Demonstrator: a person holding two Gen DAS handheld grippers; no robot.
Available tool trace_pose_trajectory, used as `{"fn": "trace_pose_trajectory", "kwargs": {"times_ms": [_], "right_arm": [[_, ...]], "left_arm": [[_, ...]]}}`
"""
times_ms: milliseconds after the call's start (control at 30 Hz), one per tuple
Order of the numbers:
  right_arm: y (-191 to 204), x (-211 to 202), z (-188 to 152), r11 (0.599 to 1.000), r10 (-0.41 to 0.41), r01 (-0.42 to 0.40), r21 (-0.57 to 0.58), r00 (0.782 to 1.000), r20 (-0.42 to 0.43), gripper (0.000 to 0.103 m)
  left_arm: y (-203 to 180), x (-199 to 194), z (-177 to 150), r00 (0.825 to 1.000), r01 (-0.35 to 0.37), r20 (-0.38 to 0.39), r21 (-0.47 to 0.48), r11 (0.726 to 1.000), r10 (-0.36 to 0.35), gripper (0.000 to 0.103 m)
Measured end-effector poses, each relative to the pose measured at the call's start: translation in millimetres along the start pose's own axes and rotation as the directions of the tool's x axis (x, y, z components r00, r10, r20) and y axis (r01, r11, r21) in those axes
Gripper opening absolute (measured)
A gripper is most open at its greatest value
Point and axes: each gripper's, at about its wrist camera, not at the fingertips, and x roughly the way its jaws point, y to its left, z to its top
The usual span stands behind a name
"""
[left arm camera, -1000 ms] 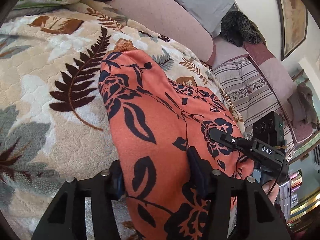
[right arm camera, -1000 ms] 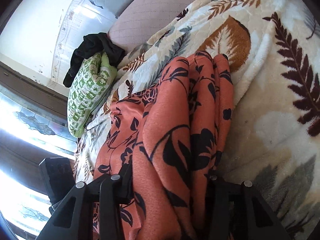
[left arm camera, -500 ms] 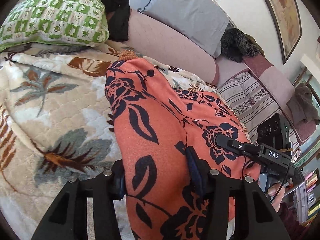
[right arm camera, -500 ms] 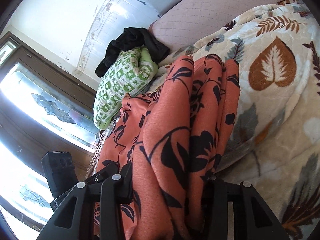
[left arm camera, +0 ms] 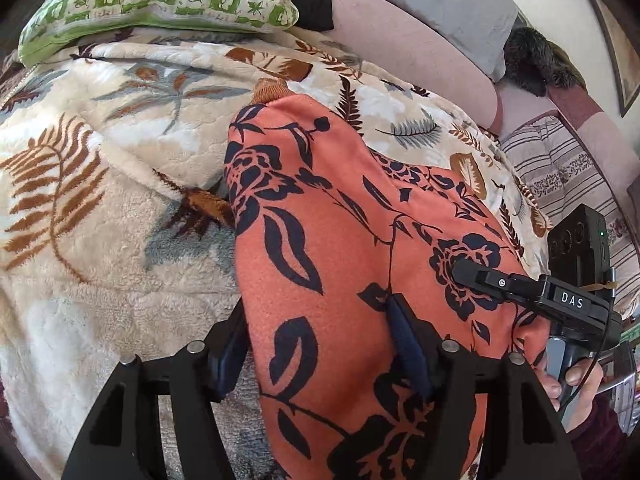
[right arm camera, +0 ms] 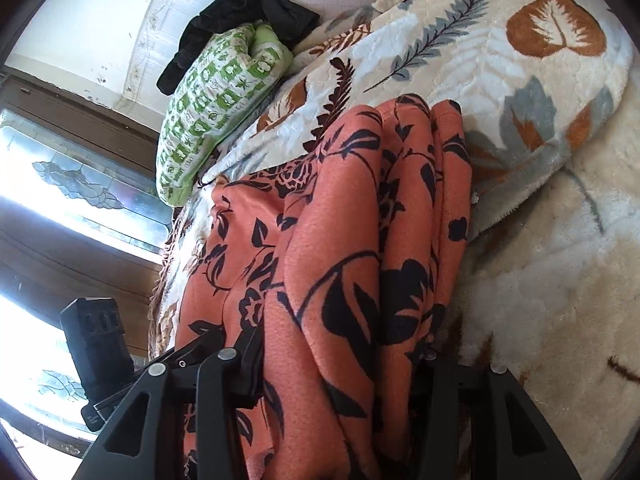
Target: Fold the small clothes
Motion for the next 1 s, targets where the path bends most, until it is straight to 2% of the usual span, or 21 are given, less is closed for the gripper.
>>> {"fn": "trace_pose_trajectory", "kwargs": {"times_ms": [100, 200, 300, 367, 500, 600, 667, 800, 933, 1000], "right_arm": [[4, -7, 0, 0.999, -0.035, 0.035, -0.001, 0.999, -0.003, 0.060], [12, -26, -3, 0.996, -0.088, 0.089, -0.021, 0.995, 0.040, 0.062], [23, -57, -12, 0.990, -0.127, 0.133, -0.045, 0.986, 0.110, 0.065], [31, -81, -25, 0.982, -0.168, 0.180, -0.061, 0.971, 0.172, 0.065], [58, -123, -53, 0.964, -0.199, 0.236, -0.120, 0.945, 0.259, 0.065], [88, -152, -74, 0.942, -0.210, 0.281, -0.184, 0.920, 0.331, 0.067], [108, -170, -85, 0.929, -0.205, 0.301, -0.216, 0.904, 0.376, 0.069], [141, -203, -98, 0.915, -0.187, 0.320, -0.245, 0.876, 0.444, 0.070], [173, -234, -107, 0.900, -0.194, 0.363, -0.241, 0.830, 0.523, 0.072], [186, -247, -111, 0.901, -0.188, 0.365, -0.235, 0.816, 0.547, 0.074]], "left_arm": [[-11, -17, -4, 0.996, -0.086, 0.042, 0.024, 0.996, 0.085, 0.072], [-22, -44, -10, 0.972, -0.207, 0.122, 0.037, 0.978, 0.201, 0.077], [-29, -79, -25, 0.933, -0.299, 0.201, -0.023, 0.954, 0.297, 0.086], [-36, -101, -33, 0.907, -0.345, 0.239, -0.044, 0.938, 0.345, 0.086], [-55, -144, -43, 0.835, -0.462, 0.309, -0.056, 0.885, 0.455, 0.087], [-74, -175, -47, 0.784, -0.511, 0.376, -0.062, 0.857, 0.495, 0.089], [-89, -195, -50, 0.754, -0.534, 0.416, -0.063, 0.843, 0.508, 0.094], [-113, -231, -53, 0.723, -0.529, 0.484, -0.071, 0.846, 0.493, 0.096], [-134, -259, -57, 0.685, -0.552, 0.523, -0.081, 0.830, 0.507, 0.096], [-143, -272, -59, 0.670, -0.558, 0.541, -0.086, 0.825, 0.509, 0.097]]}}
